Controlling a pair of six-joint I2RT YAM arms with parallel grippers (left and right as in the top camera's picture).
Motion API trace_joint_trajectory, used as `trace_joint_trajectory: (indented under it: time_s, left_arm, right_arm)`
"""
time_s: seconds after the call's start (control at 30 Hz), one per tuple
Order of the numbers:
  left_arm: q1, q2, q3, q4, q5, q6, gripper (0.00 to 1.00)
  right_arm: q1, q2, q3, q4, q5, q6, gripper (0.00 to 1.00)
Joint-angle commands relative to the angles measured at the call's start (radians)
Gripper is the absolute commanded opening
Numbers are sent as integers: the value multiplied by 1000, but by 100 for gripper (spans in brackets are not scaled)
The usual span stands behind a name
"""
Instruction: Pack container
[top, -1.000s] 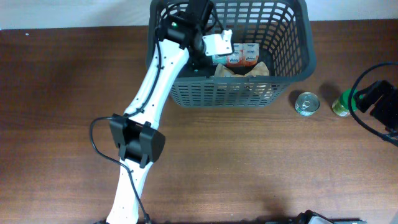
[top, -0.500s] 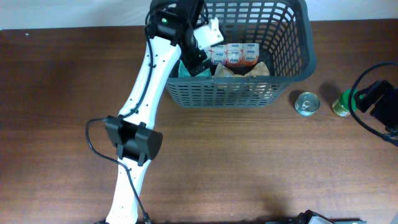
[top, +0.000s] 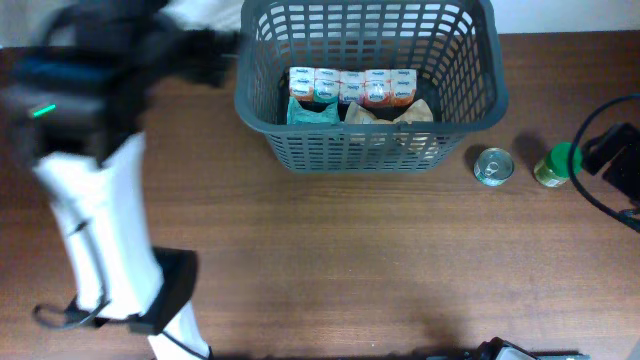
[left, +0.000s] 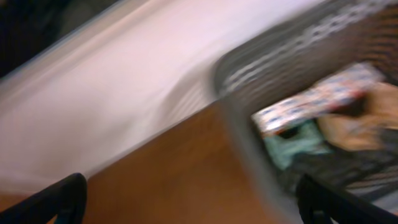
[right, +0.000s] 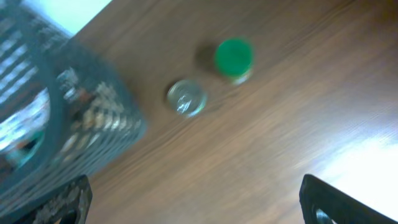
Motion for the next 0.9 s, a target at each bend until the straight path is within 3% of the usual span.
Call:
trace_joint_trajectory:
  time_s: [0.0,0.13,0.3,0.63,0.87]
  left_arm:
    - [188,19,-11,-82,-38,-175,99]
    - [375,31,-70,-101,0,-281,99]
    - [518,49,-198,-100,8,-280,99]
    - [555,49,-373,-76,8,-280,99]
    - [555,49,-381,-72,8,-280,99]
  right_arm:
    - [-5,0,6,6,125,-12,99]
    - [-5,0,6,5,125,-12,99]
    - [-5,0,6,60,120,-8,99]
    - [-5,25,-10,159,51,-8,99]
    - [-13,302,-23,169,169,122,99]
